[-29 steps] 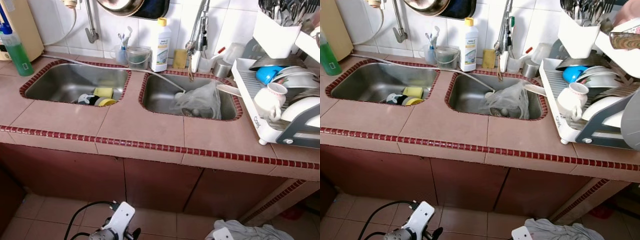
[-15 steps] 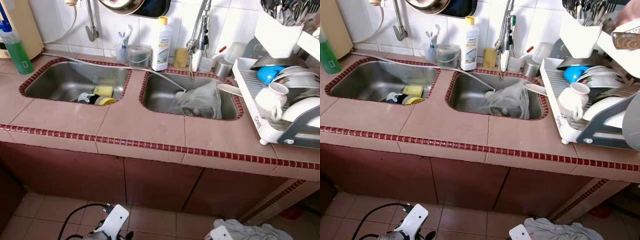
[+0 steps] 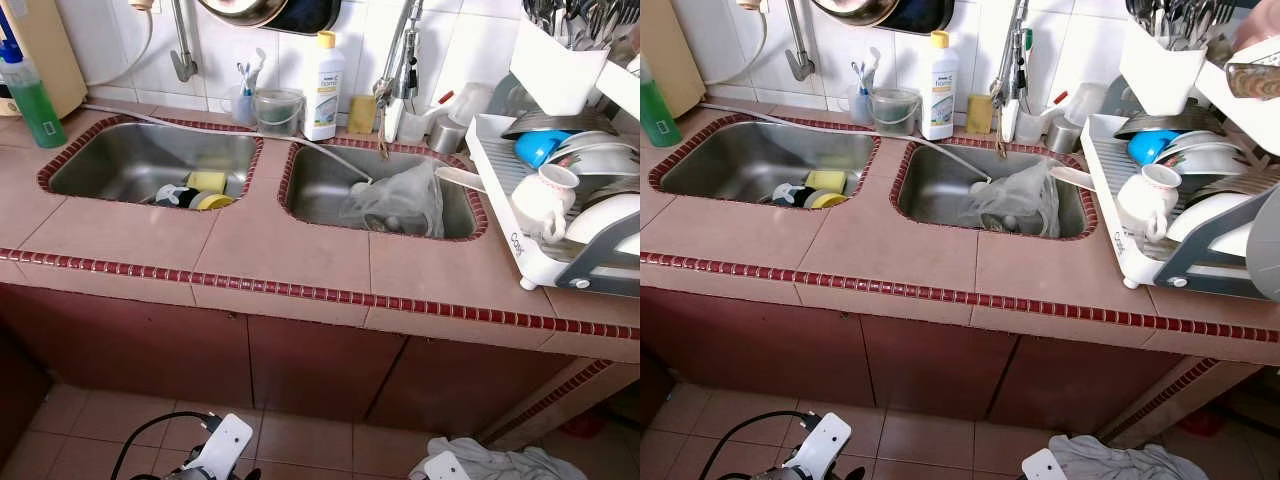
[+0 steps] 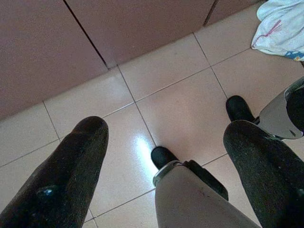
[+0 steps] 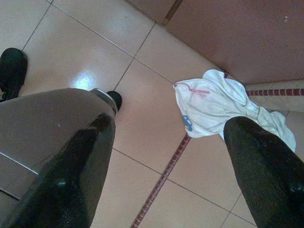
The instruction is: Kitchen organization
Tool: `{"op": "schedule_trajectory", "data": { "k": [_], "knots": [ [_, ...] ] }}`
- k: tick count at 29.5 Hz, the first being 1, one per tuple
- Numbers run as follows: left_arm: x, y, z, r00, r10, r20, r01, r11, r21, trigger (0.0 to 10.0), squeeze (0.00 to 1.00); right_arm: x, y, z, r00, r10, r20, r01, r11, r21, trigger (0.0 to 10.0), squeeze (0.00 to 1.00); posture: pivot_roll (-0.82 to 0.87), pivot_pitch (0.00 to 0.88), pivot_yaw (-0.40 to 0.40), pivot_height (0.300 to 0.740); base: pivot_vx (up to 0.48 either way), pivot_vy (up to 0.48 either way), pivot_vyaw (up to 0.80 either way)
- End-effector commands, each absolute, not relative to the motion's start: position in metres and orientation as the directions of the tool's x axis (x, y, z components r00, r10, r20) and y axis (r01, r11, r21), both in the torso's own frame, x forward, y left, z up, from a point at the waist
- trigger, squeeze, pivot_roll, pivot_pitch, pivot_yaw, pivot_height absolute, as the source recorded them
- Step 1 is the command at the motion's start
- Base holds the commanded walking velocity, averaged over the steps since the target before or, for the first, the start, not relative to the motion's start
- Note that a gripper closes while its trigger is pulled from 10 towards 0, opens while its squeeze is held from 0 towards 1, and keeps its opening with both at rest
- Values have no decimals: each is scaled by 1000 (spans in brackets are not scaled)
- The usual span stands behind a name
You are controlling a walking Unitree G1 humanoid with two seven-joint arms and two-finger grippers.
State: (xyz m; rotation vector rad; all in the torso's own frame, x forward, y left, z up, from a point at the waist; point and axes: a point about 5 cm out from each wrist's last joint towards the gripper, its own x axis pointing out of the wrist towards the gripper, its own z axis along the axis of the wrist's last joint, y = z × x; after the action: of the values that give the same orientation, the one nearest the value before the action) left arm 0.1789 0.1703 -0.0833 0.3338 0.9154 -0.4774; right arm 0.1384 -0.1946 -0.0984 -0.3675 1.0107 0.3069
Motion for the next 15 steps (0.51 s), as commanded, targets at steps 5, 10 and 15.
{"op": "schedule_trajectory", "data": {
  "k": [5,10,15],
  "knots": [
    [177,168,-84,510,-253,-822,535,842,73,10000,0,139,-197,-98,496,75,-865,-422,891,-165,10000,0,2,0,-79,740,0,0,0],
    [177,168,-84,510,-253,-822,535,842,73,10000,0,139,-197,-98,496,75,-865,-422,891,-165,10000,0,2,0,-79,740,0,0,0],
    [177,168,-84,510,-253,-822,535,842,73,10000,0,139,-197,-98,496,75,-865,-422,891,-165,10000,0,2,0,-79,740,0,0,0]
  ]
}}
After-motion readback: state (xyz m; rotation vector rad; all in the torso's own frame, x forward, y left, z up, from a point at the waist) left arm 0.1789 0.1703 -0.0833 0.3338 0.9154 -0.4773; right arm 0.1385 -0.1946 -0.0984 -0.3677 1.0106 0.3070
